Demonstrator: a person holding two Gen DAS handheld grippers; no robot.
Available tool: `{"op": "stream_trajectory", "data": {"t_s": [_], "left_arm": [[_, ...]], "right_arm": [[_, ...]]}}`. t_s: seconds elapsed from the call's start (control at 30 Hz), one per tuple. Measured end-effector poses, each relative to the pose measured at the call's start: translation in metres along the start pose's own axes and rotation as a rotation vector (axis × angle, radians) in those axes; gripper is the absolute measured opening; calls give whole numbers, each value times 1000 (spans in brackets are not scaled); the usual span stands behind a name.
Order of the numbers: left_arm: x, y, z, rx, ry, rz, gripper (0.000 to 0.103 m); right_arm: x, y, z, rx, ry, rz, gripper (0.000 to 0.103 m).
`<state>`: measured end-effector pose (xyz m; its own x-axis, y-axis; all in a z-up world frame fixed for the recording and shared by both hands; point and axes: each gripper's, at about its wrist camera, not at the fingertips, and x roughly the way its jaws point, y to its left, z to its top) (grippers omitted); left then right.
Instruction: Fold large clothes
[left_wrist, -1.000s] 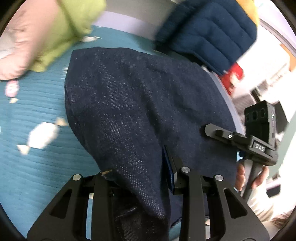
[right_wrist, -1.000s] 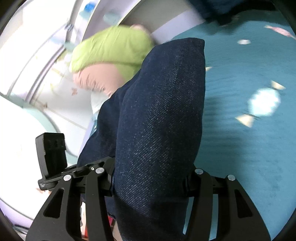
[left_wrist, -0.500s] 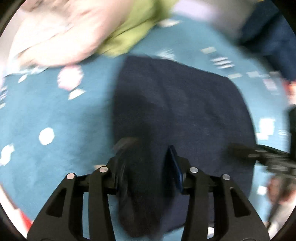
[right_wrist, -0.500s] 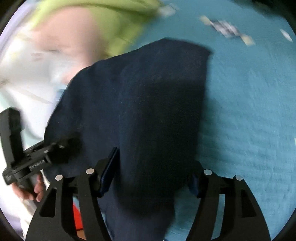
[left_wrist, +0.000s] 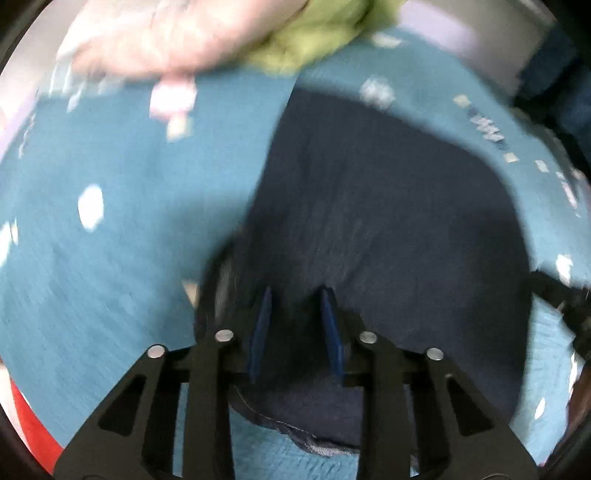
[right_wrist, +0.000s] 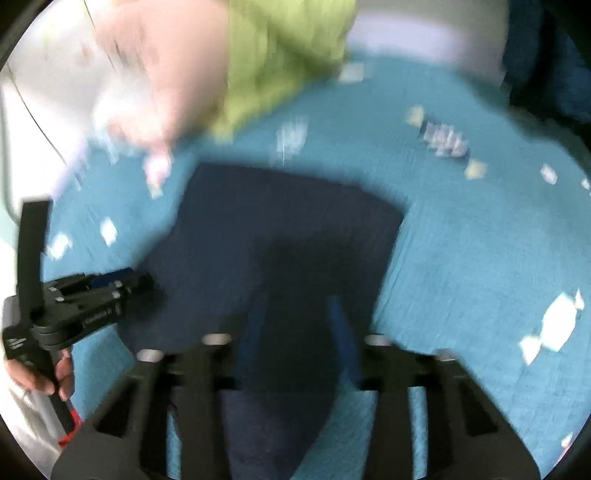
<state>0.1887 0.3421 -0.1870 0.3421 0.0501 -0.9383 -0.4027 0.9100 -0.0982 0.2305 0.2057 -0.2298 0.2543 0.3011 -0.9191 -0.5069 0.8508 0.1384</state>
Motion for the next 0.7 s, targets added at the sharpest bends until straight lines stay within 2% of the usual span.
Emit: {"op": "stream_trajectory", "data": {"t_s": [0.07,0.1,0.13,0.2,0.3,0.4,0.53,0.7], "left_arm": [[-3,0,-13,19,-66,-7,28],[-7,1,-20,9,-72,-2,28],[-10,1,-25,-6,-71,-5,28],[-17,-1,-35,0,-93,7,28],[-22,-8,-55,27,-90,49,28],[-20,-4,-74,-25,-76,11,27],[-20,2,-90,-82,-80,-14,27],[-30,-13,-103,-82,-96,46,28]], "right_arm": [[-5,12,-27,-84,-110,-71,18],[-7,16,-38,-119,-112,-92,18],[-8,18,-50,-132,-78,-80,18],[-1,10,-73,-62,46,66,18],[-4,6,-104,-93,-4,60,18],[-8,0,-115,-46,3,79,17],[-17,0,-123,-77,8,91,17],[-37,-12,-120,-37,27,162,18]]}}
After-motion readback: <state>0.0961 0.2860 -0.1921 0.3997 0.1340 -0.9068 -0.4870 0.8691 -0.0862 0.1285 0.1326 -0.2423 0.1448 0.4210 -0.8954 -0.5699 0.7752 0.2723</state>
